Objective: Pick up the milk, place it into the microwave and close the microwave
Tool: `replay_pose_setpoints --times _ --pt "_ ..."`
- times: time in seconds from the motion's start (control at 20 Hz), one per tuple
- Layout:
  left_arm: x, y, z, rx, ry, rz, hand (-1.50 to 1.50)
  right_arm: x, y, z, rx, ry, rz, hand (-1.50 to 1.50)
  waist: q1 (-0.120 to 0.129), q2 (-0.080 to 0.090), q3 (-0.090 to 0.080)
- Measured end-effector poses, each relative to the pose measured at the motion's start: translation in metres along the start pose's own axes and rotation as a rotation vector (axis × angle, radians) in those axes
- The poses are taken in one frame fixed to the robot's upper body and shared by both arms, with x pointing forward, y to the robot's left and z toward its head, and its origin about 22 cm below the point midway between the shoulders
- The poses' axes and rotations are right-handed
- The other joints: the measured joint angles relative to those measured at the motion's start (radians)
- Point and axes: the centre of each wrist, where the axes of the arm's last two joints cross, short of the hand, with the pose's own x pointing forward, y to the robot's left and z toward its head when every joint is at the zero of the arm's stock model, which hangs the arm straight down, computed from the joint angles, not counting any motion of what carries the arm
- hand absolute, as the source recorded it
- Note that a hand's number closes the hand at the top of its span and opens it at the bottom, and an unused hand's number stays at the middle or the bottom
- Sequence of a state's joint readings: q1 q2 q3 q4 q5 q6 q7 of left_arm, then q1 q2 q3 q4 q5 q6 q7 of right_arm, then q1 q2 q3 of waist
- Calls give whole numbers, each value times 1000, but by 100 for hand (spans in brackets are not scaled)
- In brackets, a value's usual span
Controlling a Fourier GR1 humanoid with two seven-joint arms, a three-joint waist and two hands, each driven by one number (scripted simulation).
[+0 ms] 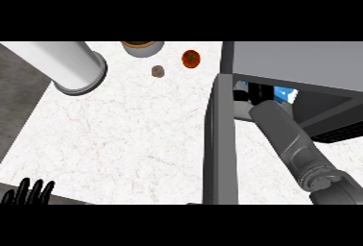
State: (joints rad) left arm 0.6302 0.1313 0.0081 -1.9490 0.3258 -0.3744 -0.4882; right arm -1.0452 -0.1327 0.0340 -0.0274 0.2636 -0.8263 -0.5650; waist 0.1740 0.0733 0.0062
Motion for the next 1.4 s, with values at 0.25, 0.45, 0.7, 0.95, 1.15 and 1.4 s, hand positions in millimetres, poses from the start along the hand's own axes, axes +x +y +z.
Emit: replay_pose_setpoints --times 0.25,0.45,0.7,0.95,1.15,1.4 --pt "1 1 3 10 2 -5 -150 3 5 4 20 -5 -115 -150 -27 -3 0" --pt "3 2 6 9 2 -6 -150 -1 8 10 40 10 -231 -150 -47 -9 0" --pt "8 4 7 15 -2 -13 -150 -6 18 27 69 29 -411 -150 -72 -21 0" --pt "11 4 12 21 3 -12 -150 -20 25 50 90 39 -563 -150 -91 -36 -1" --pt "10 -1 14 28 9 -13 -150 -31 30 68 92 47 -629 -150 -106 -45 -2" --pt "14 -11 19 39 26 -18 -150 -40 41 99 104 43 -695 -150 -128 -57 -3"
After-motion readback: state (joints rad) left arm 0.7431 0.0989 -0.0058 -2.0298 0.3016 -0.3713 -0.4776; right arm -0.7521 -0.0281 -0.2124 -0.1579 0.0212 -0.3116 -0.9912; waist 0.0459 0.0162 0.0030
